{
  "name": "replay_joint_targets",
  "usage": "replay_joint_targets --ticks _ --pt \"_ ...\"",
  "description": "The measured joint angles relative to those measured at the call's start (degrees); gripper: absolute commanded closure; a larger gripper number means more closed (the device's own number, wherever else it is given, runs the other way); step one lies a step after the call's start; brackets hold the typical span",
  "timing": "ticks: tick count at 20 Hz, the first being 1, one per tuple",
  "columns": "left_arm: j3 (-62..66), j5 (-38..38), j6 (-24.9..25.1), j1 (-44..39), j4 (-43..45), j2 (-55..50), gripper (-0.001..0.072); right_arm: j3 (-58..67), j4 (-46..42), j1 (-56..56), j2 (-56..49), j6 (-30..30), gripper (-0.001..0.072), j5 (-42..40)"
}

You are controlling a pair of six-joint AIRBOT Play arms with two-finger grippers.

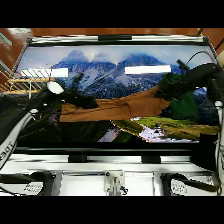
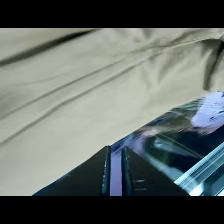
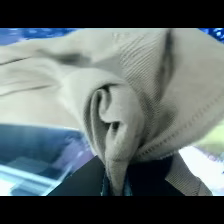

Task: Fold the shirts.

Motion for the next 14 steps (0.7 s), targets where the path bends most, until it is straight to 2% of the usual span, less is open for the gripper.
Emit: replay_joint_targets --ticks 4,6,10,14 --pt "0.0 9.11 -0.87 -8.66 -7.23 -3.28 0.0656 0.0 0.44 0.0 10.12 3.89 0.0649 -5.86" --pt "0.0 12.35 -0.68 -12.55 -10.86 -5.03 0.0657 0.0 0.5 0.0 14.36 6.19 0.0649 -7.89" --pt "0.79 18.73 3.72 -19.52 -21.7 -9.05 0.0677 0.0 1.6 0.0 20.48 10.05 0.0649 -11.15" --pt "2.93 20.65 7.54 -22.73 -28.94 -11.41 0.0682 0.0 2.36 0.0 23.37 12.35 0.0649 -13.38"
